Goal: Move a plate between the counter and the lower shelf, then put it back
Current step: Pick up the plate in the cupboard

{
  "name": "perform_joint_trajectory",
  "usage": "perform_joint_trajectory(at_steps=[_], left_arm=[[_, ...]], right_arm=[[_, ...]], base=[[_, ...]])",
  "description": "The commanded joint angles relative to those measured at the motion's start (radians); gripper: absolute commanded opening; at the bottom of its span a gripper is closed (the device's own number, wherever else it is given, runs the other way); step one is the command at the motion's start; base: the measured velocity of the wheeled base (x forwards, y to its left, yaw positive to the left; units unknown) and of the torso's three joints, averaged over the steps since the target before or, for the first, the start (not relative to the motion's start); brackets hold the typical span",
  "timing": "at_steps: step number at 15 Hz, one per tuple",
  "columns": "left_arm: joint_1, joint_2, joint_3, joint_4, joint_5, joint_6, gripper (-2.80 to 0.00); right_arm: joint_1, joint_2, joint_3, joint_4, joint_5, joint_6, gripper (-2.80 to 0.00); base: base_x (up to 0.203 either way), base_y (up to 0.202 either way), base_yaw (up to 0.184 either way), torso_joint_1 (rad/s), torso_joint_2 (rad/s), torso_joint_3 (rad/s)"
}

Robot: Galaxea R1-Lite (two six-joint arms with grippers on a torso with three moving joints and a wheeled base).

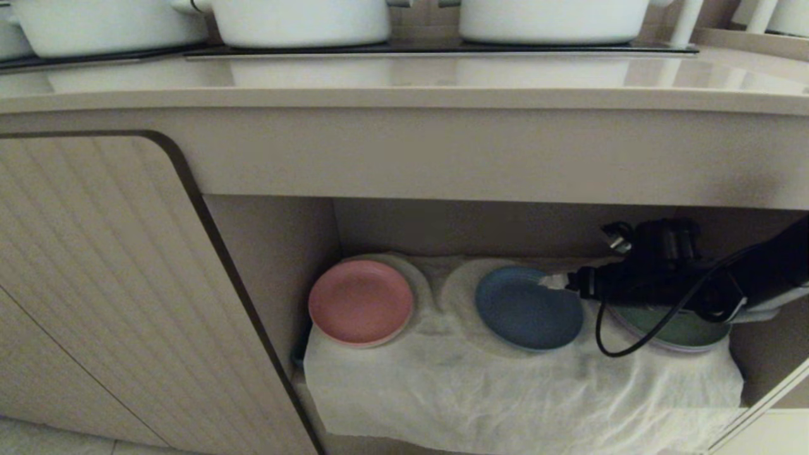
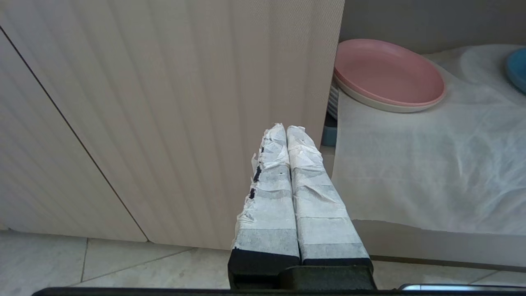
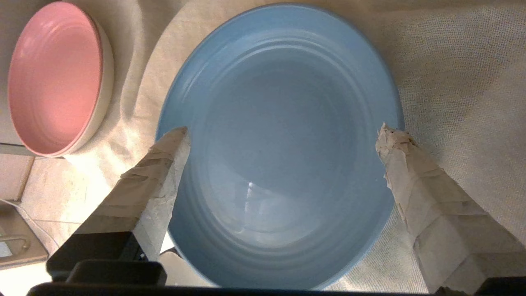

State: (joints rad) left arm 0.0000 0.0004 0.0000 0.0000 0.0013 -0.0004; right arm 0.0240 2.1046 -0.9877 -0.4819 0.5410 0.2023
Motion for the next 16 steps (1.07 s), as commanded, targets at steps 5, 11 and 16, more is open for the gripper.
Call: perform_joint_trajectory(at_steps=[5,11,16], left_arm=[[0.0,0.0,0.0,0.0,0.0,-0.001,-2.8],[0.0,0.0,0.0,0.0,0.0,0.0,-2.8],[0.0,0.0,0.0,0.0,0.0,0.0,-2.8]], right_arm=[[-0.001,-0.009,0.011,0.016,-0.006,-0.004,0.0],[-0.001,-0.002,0.06,0.034,-0.056,-0.006,0.0],[0.001,-0.003,0.038,0.023,-0.052,-0.004,0.0]], base=[[0.0,0.0,0.0,0.0,0.0,0.0],[0.0,0.0,0.0,0.0,0.0,0.0],[0.0,0.0,0.0,0.0,0.0,0.0]])
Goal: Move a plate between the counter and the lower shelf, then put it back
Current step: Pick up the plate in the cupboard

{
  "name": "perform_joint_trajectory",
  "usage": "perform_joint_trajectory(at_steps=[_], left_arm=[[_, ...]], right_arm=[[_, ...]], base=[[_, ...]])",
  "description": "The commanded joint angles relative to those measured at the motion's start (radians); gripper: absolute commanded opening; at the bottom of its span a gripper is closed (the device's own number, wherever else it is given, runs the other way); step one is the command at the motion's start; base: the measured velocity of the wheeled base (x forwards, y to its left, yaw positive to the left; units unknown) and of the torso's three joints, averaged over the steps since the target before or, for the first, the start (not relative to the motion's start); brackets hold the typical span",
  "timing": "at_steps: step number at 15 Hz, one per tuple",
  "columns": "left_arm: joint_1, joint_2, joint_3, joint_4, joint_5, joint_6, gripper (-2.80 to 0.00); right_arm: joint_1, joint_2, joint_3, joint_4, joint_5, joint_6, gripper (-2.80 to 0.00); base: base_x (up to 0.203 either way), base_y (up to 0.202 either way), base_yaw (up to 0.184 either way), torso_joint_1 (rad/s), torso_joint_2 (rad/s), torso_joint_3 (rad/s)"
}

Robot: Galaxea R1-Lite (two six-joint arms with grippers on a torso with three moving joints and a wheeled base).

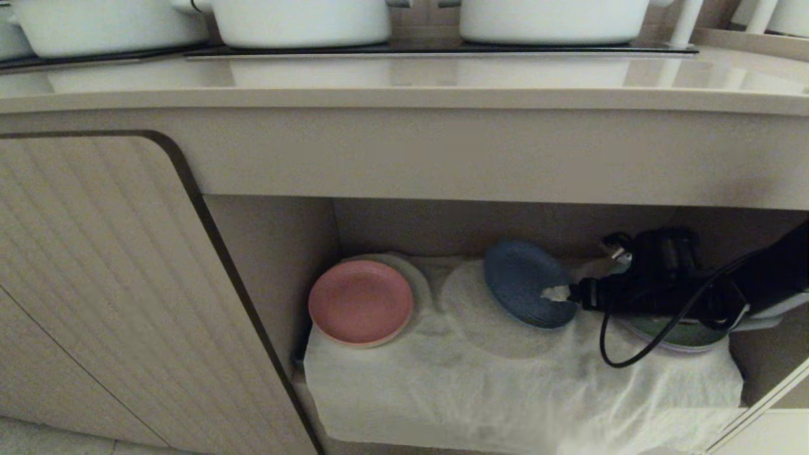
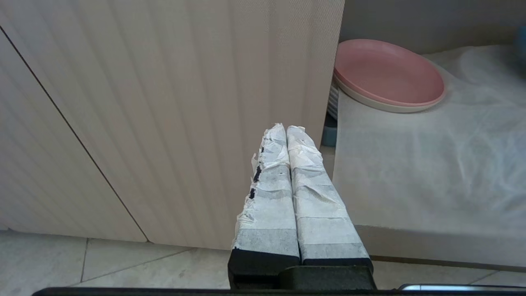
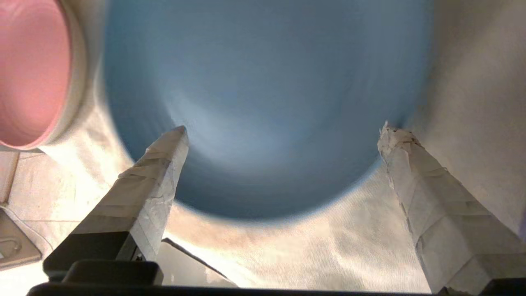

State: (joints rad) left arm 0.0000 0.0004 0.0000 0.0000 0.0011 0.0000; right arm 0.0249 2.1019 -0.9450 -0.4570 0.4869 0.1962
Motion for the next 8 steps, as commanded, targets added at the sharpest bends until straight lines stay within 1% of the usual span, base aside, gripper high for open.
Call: perform_joint_trajectory(at_steps=[1,8], left_arm=[[0.0,0.0,0.0,0.0,0.0,0.0,-2.8],[0.0,0.0,0.0,0.0,0.0,-0.002,-2.8]], right_arm=[[0.0,0.0,-0.008,-0.002,0.002,0.002,0.0],[0.0,-0.02,-0.008,0.006,0.005,0.005,0.0]], base=[[0.0,0.0,0.0,0.0,0.0,0.0],[0.0,0.0,0.0,0.0,0.0,0.0]])
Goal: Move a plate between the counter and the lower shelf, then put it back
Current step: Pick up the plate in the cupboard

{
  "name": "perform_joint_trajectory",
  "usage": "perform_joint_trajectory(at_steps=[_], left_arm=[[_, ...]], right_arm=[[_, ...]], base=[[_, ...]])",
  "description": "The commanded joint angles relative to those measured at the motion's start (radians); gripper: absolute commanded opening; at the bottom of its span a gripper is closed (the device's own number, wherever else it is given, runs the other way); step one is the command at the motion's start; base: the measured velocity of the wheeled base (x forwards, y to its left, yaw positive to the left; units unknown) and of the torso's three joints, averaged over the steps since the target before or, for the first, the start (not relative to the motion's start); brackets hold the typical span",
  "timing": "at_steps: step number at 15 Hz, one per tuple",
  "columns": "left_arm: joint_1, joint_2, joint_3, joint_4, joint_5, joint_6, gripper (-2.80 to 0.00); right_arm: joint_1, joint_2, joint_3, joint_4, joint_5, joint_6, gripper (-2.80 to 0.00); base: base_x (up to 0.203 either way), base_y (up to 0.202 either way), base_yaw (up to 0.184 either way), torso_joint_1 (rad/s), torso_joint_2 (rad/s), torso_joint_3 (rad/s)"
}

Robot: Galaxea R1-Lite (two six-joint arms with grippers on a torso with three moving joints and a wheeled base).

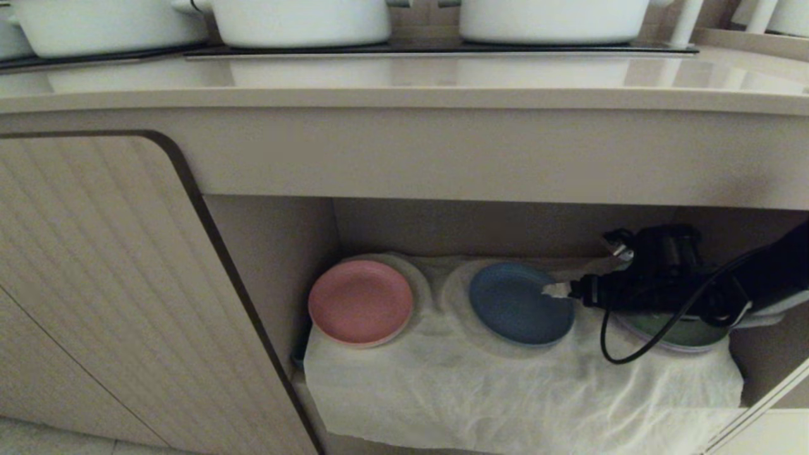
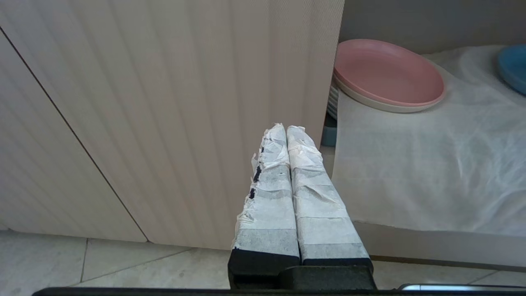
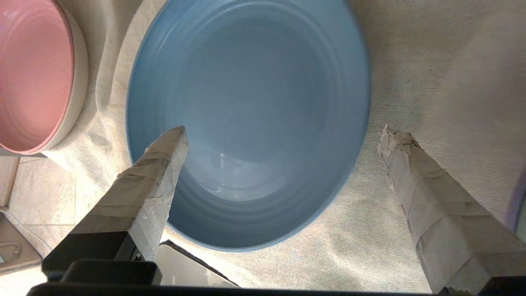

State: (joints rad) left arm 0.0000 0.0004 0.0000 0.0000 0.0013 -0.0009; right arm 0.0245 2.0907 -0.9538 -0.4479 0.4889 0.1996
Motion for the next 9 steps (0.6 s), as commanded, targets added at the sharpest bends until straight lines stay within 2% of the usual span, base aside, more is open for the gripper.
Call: perform_joint_trajectory(at_steps=[1,9], left_arm=[[0.0,0.0,0.0,0.0,0.0,0.0,-2.8],[0.0,0.0,0.0,0.0,0.0,-0.001,-2.8]], right_arm=[[0.0,-0.011,0.003,-0.002,0.004,0.001,0.0],[0.01,0.009,0.013,-0.005,-0.001,-0.002,0.0]], base=[[0.0,0.0,0.0,0.0,0.0,0.0],[0.0,0.0,0.0,0.0,0.0,0.0]])
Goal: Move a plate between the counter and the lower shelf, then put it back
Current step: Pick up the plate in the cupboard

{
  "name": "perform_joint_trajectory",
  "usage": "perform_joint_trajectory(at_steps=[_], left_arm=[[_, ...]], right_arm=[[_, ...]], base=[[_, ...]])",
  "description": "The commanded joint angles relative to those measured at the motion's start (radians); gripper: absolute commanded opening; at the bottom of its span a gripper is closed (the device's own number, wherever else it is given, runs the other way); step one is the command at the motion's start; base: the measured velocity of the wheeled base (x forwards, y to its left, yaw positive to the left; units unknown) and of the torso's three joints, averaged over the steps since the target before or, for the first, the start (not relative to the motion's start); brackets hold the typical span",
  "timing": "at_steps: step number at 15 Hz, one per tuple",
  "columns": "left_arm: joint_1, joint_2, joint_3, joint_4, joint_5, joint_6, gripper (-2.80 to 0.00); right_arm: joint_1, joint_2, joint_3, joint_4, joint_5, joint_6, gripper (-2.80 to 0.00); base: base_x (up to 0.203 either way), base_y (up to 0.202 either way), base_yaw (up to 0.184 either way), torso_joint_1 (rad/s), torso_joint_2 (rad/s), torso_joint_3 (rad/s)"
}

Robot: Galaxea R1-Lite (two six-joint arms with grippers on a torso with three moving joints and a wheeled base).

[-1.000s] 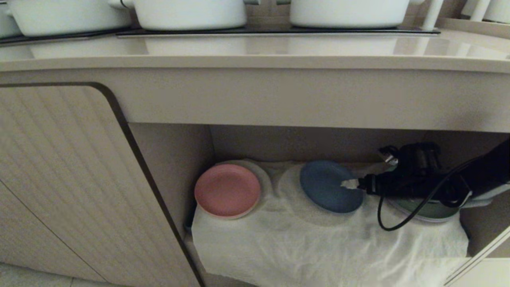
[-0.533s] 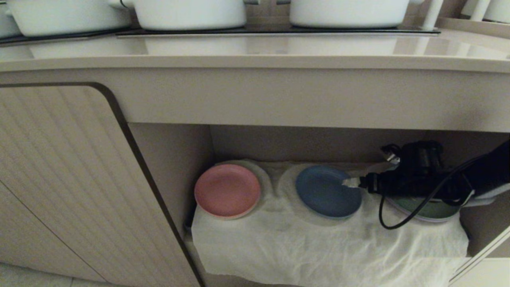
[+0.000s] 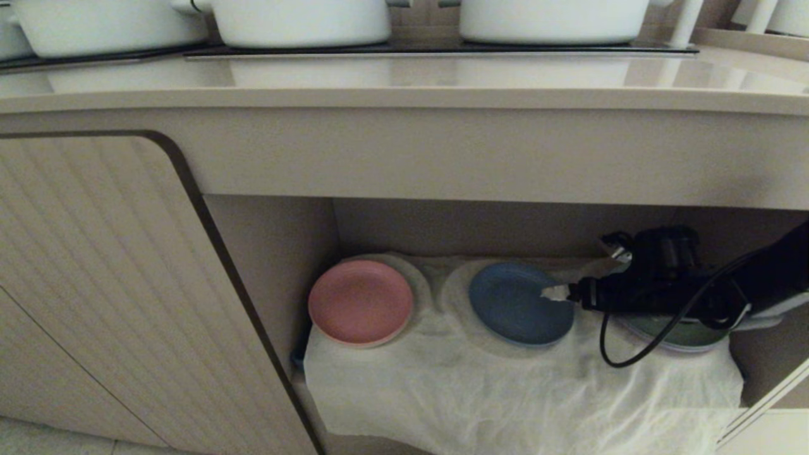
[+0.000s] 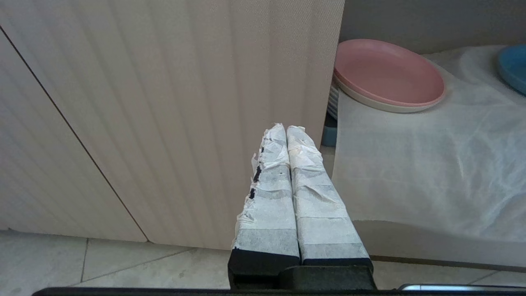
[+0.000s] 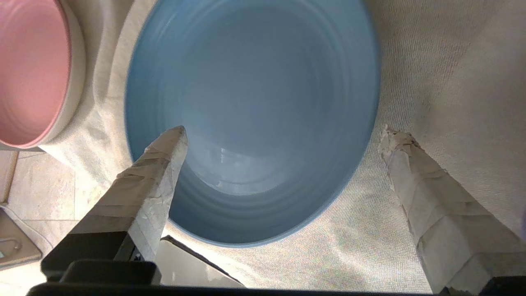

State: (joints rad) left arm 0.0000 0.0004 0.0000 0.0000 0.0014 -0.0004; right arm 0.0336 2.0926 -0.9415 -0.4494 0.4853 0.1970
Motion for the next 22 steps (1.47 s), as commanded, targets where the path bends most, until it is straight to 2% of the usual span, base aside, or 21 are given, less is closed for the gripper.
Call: perform_joint_trajectory(at_steps=[1,6,22], left_arm=[[0.0,0.0,0.0,0.0,0.0,0.0,-2.8],[0.0,0.0,0.0,0.0,0.0,-0.001,-2.8],[0.0,0.0,0.0,0.0,0.0,-0.001,-2.8]], right_arm=[[0.011,0.013,0.0,-0.004,0.003,0.001,0.0],[0.04,0.035,-0.002,-0.012,0.001,-0.001,0.0],[0.043,0.043,0.001,0.0,-0.008,-0.004,0.0]], base=[[0.0,0.0,0.0,0.0,0.0,0.0],[0.0,0.0,0.0,0.0,0.0,0.0],[0.0,0.0,0.0,0.0,0.0,0.0]])
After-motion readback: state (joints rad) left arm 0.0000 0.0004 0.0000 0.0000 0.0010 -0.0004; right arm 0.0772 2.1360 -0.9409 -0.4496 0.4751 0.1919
